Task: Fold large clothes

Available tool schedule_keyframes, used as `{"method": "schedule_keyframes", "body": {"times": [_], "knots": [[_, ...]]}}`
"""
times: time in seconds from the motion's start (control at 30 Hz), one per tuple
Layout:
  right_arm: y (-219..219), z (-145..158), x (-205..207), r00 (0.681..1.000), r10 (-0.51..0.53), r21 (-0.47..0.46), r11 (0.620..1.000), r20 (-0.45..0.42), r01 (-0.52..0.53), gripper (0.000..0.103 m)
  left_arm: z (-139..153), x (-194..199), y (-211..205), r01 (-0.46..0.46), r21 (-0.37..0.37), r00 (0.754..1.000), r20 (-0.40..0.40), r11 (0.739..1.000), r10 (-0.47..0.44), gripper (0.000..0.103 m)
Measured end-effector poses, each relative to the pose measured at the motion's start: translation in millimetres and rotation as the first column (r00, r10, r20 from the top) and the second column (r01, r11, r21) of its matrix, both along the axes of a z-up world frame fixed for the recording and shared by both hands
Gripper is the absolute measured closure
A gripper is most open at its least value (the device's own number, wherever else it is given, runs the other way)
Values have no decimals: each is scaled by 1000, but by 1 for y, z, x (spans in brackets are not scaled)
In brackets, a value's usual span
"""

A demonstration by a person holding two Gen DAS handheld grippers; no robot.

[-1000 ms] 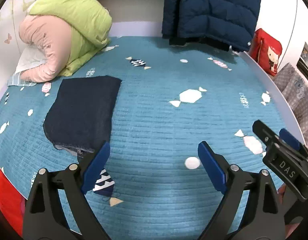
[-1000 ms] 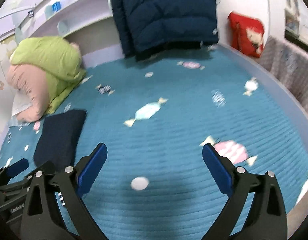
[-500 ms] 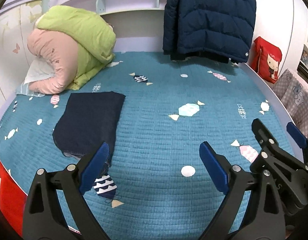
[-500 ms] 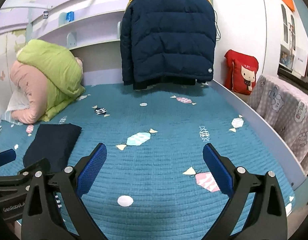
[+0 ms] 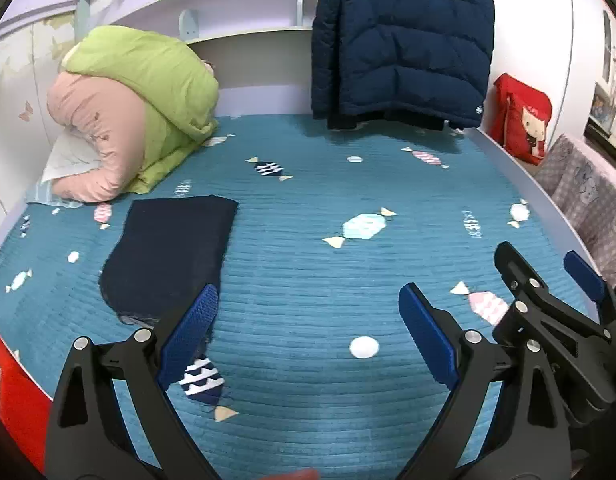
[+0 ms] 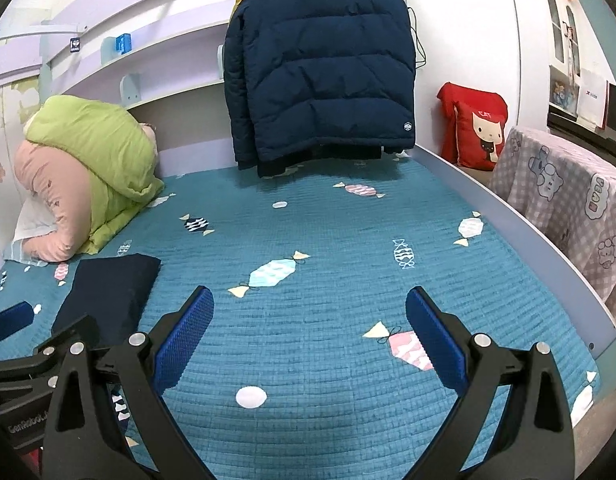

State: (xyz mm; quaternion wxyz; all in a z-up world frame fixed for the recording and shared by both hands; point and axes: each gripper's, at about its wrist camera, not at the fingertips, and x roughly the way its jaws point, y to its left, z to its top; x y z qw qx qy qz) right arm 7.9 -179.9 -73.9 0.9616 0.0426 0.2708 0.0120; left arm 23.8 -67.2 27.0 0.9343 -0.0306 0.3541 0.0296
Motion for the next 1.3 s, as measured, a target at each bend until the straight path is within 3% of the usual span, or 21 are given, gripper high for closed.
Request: {"method": "schedule_keyframes", "body": {"times": [1.3], "knots": [[1, 2, 1, 1000, 6, -17, 1000, 30, -5, 9, 2, -1, 0, -23, -3, 1000, 1, 1000, 23, 10]]}}
